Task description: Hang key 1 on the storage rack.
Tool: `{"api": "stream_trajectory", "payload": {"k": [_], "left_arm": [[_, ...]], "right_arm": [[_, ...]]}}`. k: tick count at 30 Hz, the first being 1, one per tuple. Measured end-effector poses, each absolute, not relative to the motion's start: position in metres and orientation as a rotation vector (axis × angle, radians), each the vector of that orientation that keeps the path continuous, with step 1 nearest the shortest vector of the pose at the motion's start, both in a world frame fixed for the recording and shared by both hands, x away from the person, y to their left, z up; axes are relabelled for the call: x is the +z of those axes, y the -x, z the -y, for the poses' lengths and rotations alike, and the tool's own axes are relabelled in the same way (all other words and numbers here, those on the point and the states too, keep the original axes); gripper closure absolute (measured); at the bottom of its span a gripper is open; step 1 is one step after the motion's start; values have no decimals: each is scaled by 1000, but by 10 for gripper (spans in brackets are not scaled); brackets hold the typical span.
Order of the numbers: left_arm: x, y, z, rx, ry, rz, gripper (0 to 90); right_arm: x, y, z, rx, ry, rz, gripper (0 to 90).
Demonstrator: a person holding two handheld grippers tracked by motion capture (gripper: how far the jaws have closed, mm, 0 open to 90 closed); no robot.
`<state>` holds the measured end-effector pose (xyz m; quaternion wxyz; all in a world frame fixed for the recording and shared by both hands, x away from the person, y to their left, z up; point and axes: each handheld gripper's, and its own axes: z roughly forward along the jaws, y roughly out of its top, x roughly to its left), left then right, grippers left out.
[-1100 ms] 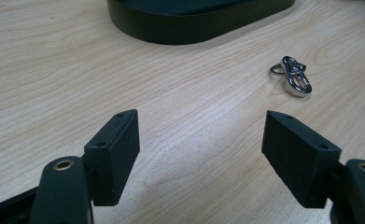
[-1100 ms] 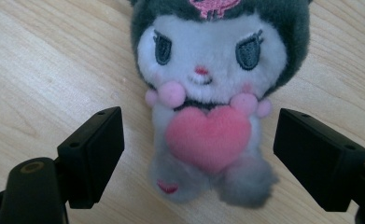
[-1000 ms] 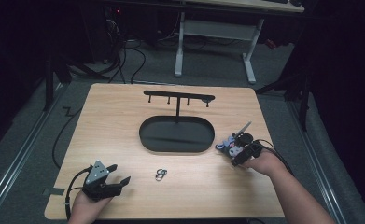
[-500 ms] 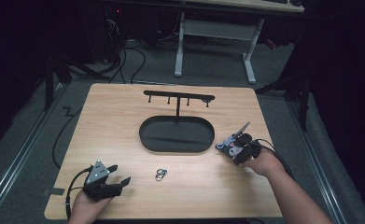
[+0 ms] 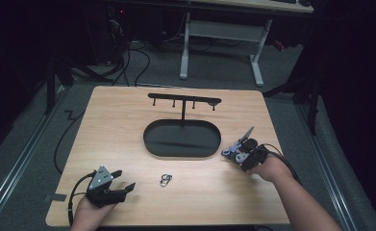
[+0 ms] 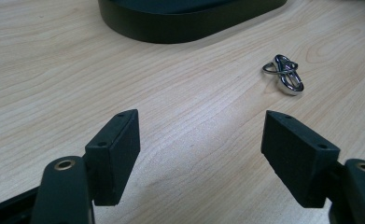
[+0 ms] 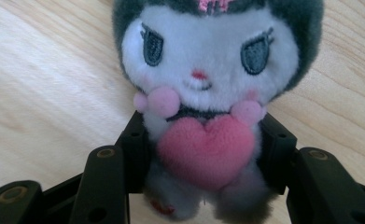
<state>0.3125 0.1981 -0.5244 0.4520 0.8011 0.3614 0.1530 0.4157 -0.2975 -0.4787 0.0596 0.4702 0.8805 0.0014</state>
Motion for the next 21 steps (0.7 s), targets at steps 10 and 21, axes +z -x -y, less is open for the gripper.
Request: {"api": "stream_trajectory", "payload": {"k": [10, 21], "left_arm": [[-523, -312, -198, 380, -1970, -885, 287], [-523, -313, -199, 370, -1964, -883, 287]], "right_arm": [[-435, -395, 289, 128, -1456, -2679, 497], [-409, -381, 279, 155, -1473, -2685, 496]]}}
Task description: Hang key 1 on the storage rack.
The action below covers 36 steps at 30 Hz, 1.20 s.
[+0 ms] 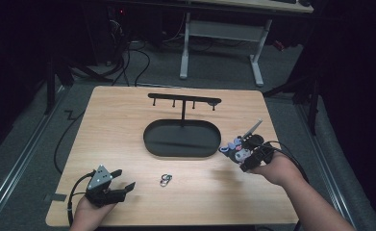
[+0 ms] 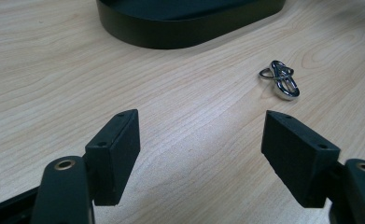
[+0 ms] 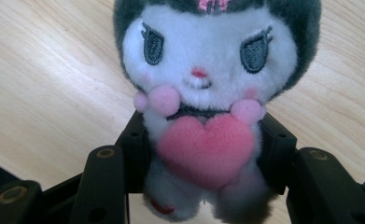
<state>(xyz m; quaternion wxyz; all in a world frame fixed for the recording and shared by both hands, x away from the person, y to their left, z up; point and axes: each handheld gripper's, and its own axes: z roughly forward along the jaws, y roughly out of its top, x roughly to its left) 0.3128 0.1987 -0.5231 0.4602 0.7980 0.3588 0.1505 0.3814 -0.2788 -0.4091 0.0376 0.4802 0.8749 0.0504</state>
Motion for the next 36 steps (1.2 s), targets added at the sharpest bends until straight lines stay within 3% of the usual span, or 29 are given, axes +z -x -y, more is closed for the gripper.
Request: {"api": "stream_trajectory", "payload": {"k": [22, 36], "left_arm": [[-524, -312, -198, 362, -1968, -881, 287], [-523, -313, -202, 360, -1959, -890, 287]], "right_arm": [[-385, -387, 263, 173, -1538, -2659, 497], [-362, -423, 248, 179, -1610, -2623, 496]]}}
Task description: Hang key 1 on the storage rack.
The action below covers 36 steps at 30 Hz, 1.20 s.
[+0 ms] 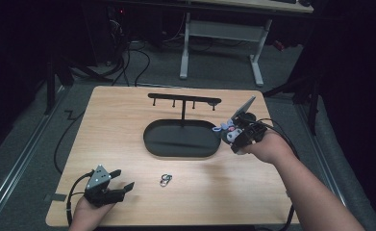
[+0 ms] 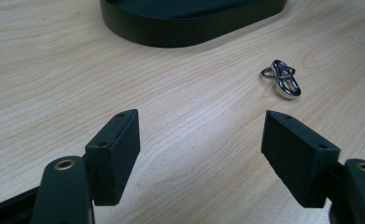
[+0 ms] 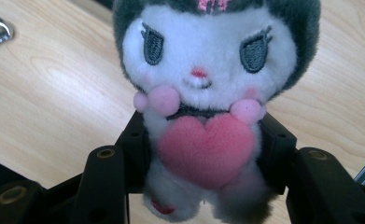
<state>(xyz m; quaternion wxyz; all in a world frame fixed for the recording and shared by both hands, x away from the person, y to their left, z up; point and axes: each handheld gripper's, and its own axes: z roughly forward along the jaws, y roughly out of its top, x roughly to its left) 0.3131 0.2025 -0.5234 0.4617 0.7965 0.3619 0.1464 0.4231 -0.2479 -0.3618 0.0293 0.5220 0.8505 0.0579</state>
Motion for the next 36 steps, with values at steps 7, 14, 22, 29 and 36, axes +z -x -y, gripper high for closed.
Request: {"api": "stream_trajectory", "payload": {"k": [7, 14, 22, 29, 36], "left_arm": [[-524, -313, -203, 359, -1956, -889, 288], [-523, -313, -204, 356, -1953, -890, 288], [-524, -313, -204, 352, -1952, -892, 288], [-524, -312, -203, 345, -1955, -884, 291], [-524, -312, -203, 344, -1956, -881, 293]], "right_arm": [[-354, -437, 240, 174, -1629, -2618, 496], [-346, -451, 239, 166, -1644, -2593, 496], [-337, -463, 237, 171, -1683, -2579, 495], [-334, -468, 234, 172, -1686, -2569, 495], [-330, -474, 236, 194, -1711, -2543, 495]]}}
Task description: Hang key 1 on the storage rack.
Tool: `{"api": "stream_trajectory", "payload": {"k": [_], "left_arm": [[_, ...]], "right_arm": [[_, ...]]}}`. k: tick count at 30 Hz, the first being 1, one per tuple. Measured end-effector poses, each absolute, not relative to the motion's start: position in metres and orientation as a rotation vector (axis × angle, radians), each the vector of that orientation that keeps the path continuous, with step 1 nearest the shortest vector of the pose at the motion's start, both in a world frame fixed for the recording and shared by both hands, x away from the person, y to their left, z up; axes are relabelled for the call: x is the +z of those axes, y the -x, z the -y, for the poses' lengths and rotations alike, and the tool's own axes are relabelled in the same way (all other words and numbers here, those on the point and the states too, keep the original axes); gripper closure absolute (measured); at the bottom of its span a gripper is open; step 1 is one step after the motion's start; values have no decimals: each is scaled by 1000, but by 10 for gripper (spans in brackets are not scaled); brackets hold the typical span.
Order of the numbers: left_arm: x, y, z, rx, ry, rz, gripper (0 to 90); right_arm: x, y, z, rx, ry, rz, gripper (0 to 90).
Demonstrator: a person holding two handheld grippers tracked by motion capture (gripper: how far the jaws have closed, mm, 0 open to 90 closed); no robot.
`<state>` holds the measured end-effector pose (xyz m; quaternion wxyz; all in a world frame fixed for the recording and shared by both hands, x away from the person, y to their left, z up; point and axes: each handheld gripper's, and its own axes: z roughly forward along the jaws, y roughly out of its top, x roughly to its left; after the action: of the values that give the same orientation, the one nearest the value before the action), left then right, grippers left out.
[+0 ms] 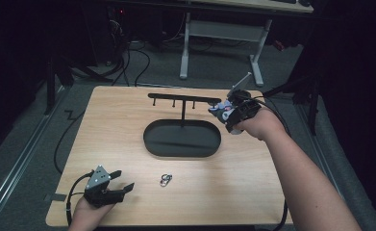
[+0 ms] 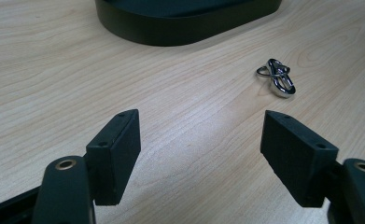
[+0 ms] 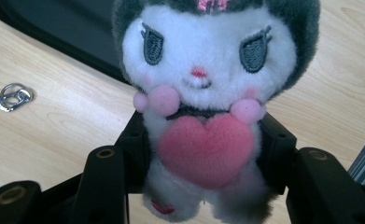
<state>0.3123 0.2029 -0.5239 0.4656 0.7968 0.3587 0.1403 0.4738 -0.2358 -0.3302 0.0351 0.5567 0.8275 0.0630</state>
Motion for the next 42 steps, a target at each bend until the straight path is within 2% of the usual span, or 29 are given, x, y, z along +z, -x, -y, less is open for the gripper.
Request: {"api": "stream_trajectory", "payload": {"k": [19, 36, 42], "left_arm": [[-526, -313, -200, 331, -1975, -875, 296], [-525, -312, -200, 335, -1974, -870, 294], [-526, -313, -201, 334, -1977, -872, 294]], "right_arm": [[-350, -477, 237, 182, -1741, -2520, 492], [-396, -473, 229, 298, -1708, -2545, 463], [-421, -476, 226, 323, -1704, -2554, 437]]}}
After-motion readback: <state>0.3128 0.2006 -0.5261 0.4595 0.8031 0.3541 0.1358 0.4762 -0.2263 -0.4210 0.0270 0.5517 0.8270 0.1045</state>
